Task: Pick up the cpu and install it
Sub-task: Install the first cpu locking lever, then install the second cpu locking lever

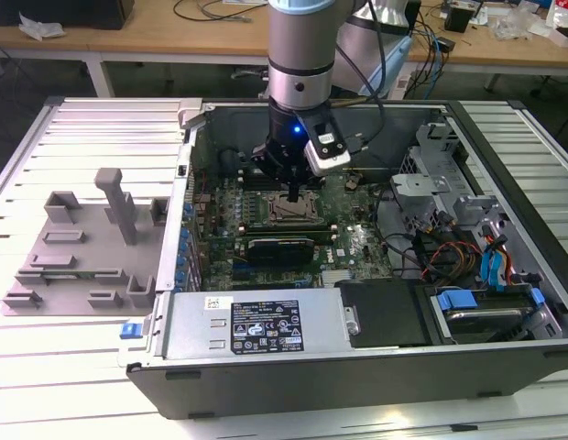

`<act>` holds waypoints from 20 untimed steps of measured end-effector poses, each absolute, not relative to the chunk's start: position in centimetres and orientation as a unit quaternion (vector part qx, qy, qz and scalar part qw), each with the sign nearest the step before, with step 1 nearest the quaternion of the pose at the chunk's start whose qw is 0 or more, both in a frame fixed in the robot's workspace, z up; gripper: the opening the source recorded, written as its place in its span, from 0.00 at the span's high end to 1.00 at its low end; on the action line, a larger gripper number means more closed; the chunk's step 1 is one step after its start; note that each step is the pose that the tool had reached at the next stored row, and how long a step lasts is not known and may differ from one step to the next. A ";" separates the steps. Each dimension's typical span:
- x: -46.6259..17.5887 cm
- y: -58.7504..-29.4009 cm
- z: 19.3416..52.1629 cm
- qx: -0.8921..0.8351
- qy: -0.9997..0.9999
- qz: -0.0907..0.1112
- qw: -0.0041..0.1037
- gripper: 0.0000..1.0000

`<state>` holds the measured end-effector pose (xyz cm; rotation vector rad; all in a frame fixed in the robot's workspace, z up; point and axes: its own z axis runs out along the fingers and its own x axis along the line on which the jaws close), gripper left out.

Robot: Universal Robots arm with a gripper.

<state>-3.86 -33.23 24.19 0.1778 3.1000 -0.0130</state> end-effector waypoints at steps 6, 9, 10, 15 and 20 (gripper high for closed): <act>-3.5 -33.2 24.5 0.051 0.999 -0.004 0.018 0.89; -3.5 -33.2 24.5 0.051 0.999 -0.004 0.018 0.89; -3.5 -33.2 24.5 0.051 0.999 -0.004 0.018 0.89; -3.5 -33.2 24.5 0.051 0.999 -0.004 0.018 0.89; -3.6 -34.1 24.5 0.050 0.999 -0.004 0.018 0.89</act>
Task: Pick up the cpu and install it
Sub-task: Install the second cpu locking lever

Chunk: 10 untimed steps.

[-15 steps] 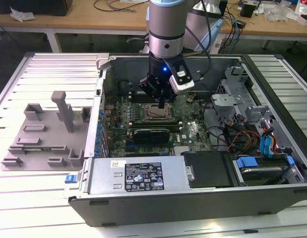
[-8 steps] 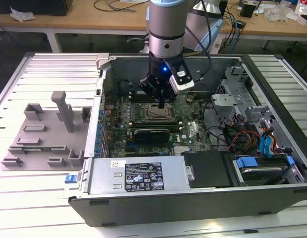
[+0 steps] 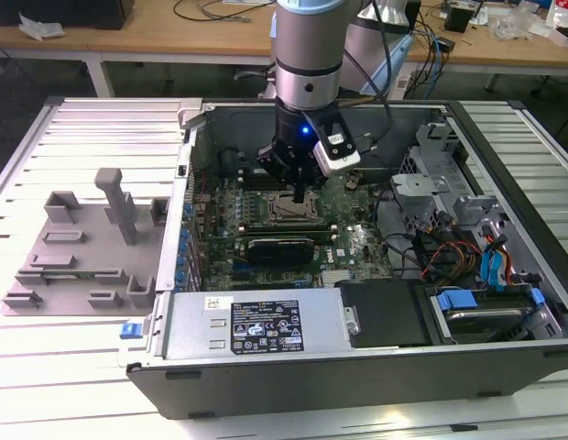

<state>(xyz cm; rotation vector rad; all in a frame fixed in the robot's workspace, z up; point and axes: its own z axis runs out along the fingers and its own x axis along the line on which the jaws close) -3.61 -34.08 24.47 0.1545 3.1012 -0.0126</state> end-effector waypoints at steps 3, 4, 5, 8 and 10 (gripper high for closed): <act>-3.7 -34.3 24.5 0.034 0.999 -0.004 0.018 0.89; -3.8 -34.4 24.5 0.023 1.000 -0.004 0.018 0.89; -3.9 -34.5 24.4 0.016 1.000 -0.003 0.018 0.89; -4.1 -34.5 24.4 0.010 1.000 -0.003 0.018 0.89; -4.1 -34.5 24.4 0.010 1.000 -0.003 0.018 0.89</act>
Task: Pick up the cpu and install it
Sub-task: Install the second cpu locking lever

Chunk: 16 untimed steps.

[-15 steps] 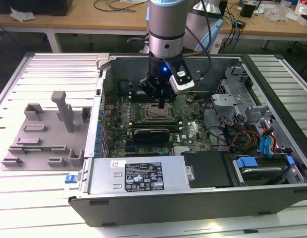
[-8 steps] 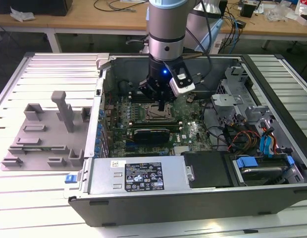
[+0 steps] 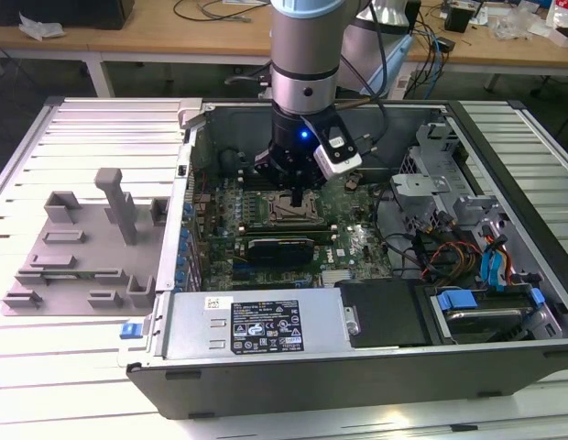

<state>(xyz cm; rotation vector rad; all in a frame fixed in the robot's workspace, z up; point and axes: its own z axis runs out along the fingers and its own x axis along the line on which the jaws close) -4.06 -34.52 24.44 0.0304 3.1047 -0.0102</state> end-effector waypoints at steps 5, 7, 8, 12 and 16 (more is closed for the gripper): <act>-4.1 -34.5 24.4 0.010 1.000 -0.003 0.018 0.89; -4.1 -34.5 24.4 0.010 1.000 -0.003 0.018 0.89; -4.1 -34.5 24.4 0.010 1.000 -0.003 0.018 0.89; -4.1 -34.7 24.4 0.010 1.000 -0.003 0.018 0.89; -4.2 -35.0 24.4 0.010 1.000 -0.003 0.018 0.89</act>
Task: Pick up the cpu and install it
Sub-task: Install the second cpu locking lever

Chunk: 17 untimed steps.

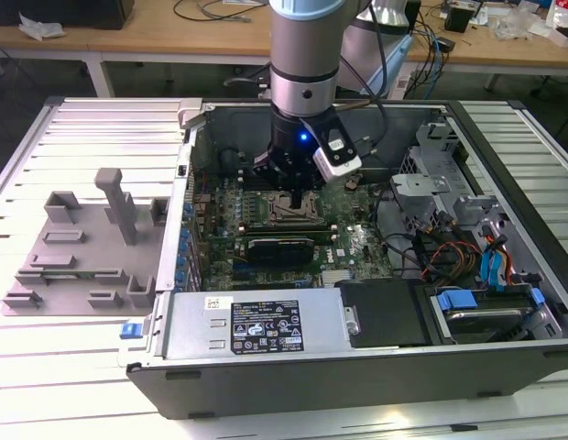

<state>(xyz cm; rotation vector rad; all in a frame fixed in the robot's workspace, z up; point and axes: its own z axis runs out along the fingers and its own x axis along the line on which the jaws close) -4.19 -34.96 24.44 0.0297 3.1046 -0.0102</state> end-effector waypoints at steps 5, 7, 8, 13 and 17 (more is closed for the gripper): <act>-4.8 -35.0 24.4 0.010 1.000 -0.003 0.018 0.89; -4.9 -35.2 24.3 0.009 1.000 -0.003 0.018 0.89; -4.9 -35.3 24.3 0.009 1.000 -0.003 0.018 0.89; -5.2 -35.5 24.1 0.009 1.000 -0.003 0.018 0.89; -5.6 -35.5 23.6 0.009 1.000 -0.003 0.018 0.89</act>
